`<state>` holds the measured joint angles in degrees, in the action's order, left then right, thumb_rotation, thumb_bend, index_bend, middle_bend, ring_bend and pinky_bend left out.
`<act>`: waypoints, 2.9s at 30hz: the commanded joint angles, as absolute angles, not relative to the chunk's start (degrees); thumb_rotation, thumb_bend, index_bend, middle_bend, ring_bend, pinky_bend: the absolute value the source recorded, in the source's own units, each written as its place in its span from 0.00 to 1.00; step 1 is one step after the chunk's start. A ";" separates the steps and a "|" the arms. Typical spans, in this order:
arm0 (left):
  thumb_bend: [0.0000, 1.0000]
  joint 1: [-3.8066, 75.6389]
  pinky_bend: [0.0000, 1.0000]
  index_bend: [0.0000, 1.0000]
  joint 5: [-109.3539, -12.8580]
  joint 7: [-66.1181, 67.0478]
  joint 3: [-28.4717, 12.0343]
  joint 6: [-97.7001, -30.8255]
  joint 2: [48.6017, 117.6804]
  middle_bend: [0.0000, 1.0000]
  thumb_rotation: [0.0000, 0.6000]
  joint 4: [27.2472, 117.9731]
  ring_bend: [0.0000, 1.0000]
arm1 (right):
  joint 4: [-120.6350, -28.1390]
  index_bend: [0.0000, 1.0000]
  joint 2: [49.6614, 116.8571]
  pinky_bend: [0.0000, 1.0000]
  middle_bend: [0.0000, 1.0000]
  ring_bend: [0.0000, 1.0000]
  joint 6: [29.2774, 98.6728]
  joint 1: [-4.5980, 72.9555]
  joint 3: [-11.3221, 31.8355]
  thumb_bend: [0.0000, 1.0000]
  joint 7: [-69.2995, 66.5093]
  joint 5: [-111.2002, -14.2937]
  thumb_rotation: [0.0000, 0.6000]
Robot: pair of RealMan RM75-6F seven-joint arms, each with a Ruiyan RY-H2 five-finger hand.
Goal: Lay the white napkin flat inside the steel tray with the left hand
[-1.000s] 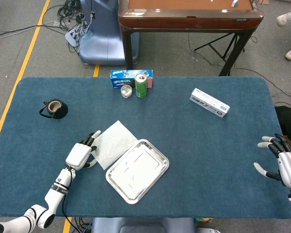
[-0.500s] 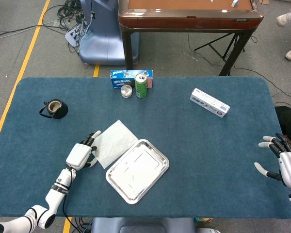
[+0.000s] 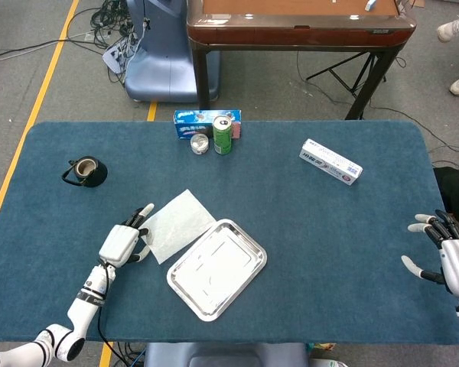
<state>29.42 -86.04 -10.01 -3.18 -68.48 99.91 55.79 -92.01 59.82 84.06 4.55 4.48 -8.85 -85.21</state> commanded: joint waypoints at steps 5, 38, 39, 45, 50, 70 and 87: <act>0.40 28.98 0.32 0.59 -85.07 -10.02 -5.09 -70.29 95.74 0.04 1.00 62.19 0.00 | -92.06 0.35 59.91 0.20 0.25 0.10 83.91 4.62 4.40 0.21 -8.60 -85.28 1.00; 0.47 26.40 0.32 0.62 -74.25 5.72 -9.14 -70.20 84.13 0.07 1.00 96.31 0.00 | -92.24 0.35 59.78 0.20 0.25 0.10 84.26 4.54 4.36 0.21 -8.81 -85.75 1.00; 0.47 26.35 0.32 0.62 -73.48 6.85 -9.27 -70.32 84.28 0.07 1.00 96.44 0.00 | -92.27 0.35 59.74 0.20 0.25 0.10 84.25 4.56 4.33 0.21 -8.92 -85.87 1.00; 0.48 26.43 0.32 0.62 -68.09 12.35 -11.04 -70.98 85.21 0.07 1.00 97.53 0.00 | -92.23 0.35 59.38 0.20 0.25 0.10 84.08 4.76 4.03 0.21 -10.11 -86.75 1.00; 0.49 27.60 0.32 0.62 -67.58 15.23 -12.53 -71.49 85.05 0.07 1.00 99.83 0.00 | -92.15 0.35 59.08 0.20 0.25 0.10 84.25 4.75 3.93 0.21 -11.02 -87.15 1.00; 0.49 33.57 0.32 0.63 -67.89 24.14 -16.25 -71.53 85.57 0.07 1.00 108.06 0.00 | -92.24 0.35 59.26 0.20 0.25 0.10 84.60 4.66 3.98 0.21 -10.43 -86.97 1.00; 0.49 32.18 0.32 0.63 -67.07 21.71 -12.26 -72.29 85.91 0.07 1.00 106.44 0.00 | -92.16 0.35 59.49 0.20 0.25 0.10 84.16 4.85 4.08 0.21 -10.00 -86.48 1.00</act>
